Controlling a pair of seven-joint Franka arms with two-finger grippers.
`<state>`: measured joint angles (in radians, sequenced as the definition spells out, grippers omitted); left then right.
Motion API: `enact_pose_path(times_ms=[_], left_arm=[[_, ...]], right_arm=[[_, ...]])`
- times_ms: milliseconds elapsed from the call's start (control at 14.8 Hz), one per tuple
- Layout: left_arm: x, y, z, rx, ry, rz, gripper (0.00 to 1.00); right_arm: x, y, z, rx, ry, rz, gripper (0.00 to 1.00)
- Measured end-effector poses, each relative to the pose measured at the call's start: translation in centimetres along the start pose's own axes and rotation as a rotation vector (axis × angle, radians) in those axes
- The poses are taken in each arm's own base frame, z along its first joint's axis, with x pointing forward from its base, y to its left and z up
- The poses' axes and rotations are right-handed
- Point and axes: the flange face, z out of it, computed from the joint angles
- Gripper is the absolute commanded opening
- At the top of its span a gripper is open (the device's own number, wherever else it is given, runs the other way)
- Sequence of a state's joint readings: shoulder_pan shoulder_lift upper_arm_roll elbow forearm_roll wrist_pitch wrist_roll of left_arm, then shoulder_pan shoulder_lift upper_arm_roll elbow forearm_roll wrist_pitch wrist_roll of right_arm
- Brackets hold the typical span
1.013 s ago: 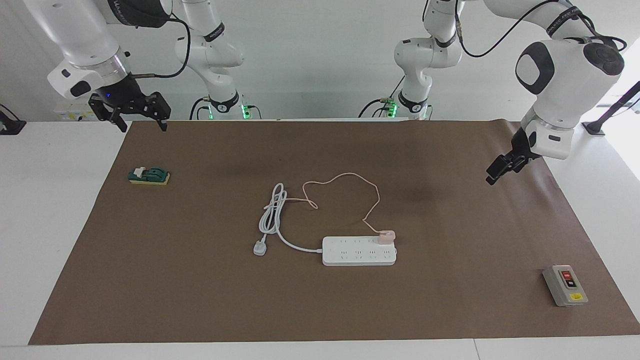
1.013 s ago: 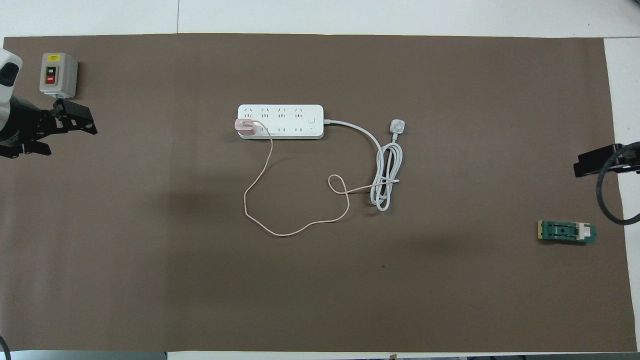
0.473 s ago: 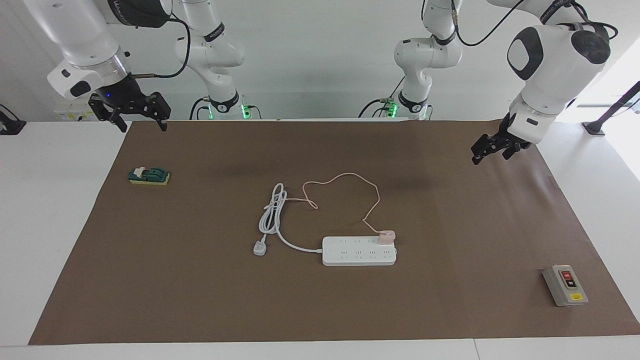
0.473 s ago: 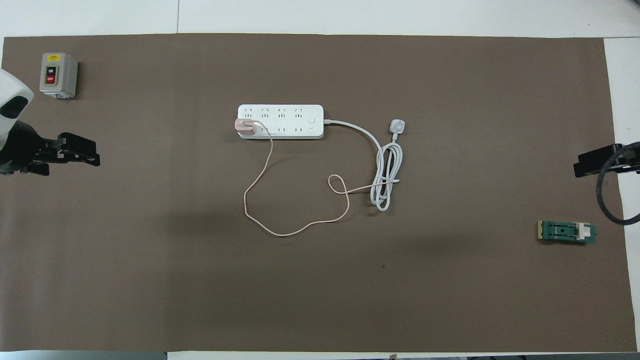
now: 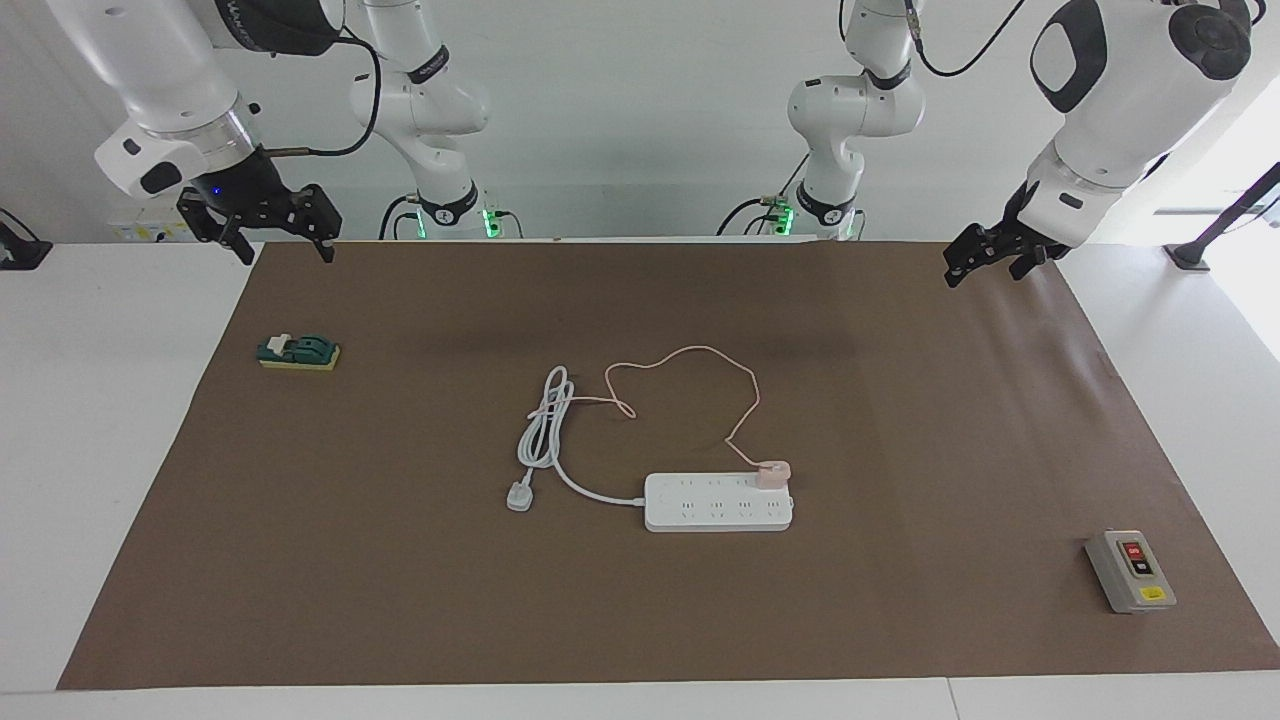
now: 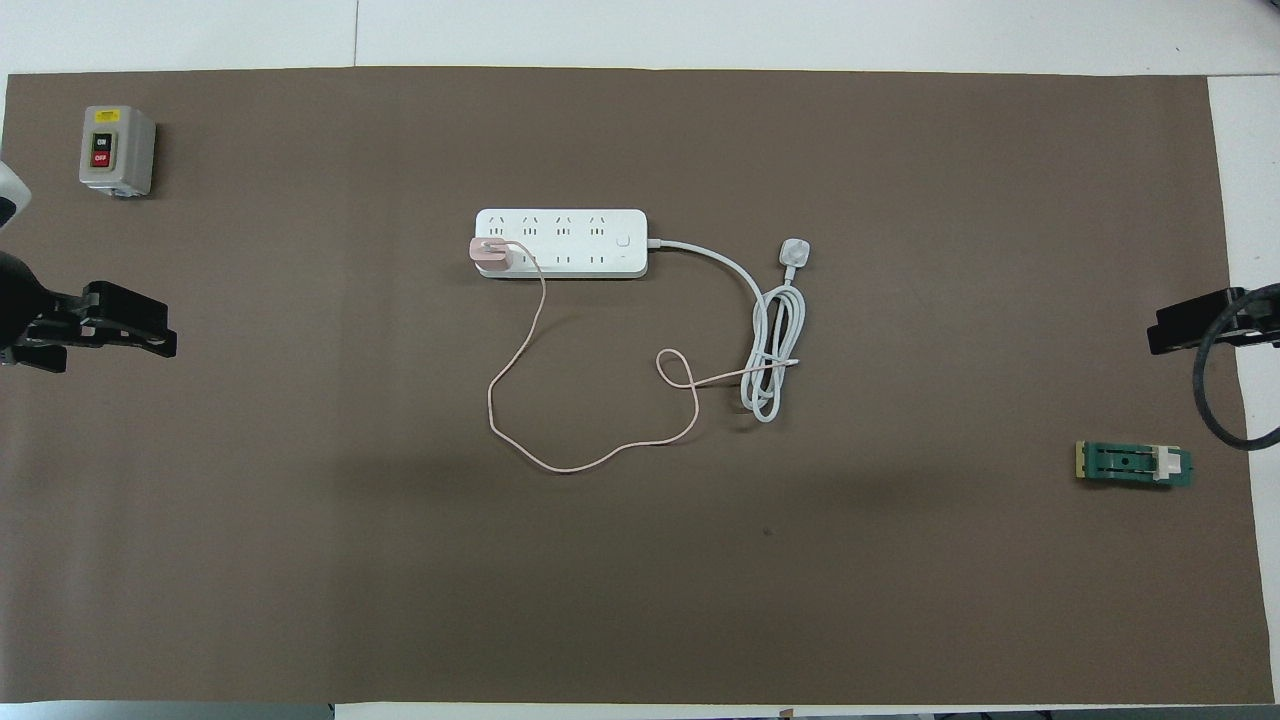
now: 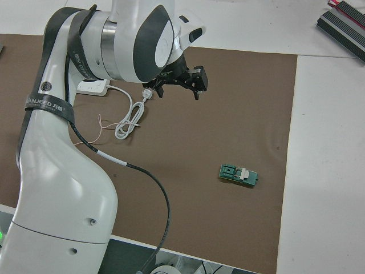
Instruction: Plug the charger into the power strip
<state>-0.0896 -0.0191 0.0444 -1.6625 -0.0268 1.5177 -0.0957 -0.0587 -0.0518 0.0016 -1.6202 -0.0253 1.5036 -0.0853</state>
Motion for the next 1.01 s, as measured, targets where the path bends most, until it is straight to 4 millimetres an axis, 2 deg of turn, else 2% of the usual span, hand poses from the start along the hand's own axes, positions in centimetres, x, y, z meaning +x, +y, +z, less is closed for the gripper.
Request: enact_pose_path(times_ms=[203,473,1013], left_arm=[[-0.03,0.42,0.01,0.001,0.001,0.021,1.00],[0.29,0.45,-0.27,0.001,0.031,0.148,1.00],[0.92,0.54,-0.82,-0.002,0.092,0.117,1.00]], right_arm=[[0.00,0.00,0.00,0.000,0.000,0.000,1.00],[0.00,0.00,0.00,0.000,0.000,0.000,1.00],[0.00,-0.04,0.00,0.000,0.000,-0.001,1.00]])
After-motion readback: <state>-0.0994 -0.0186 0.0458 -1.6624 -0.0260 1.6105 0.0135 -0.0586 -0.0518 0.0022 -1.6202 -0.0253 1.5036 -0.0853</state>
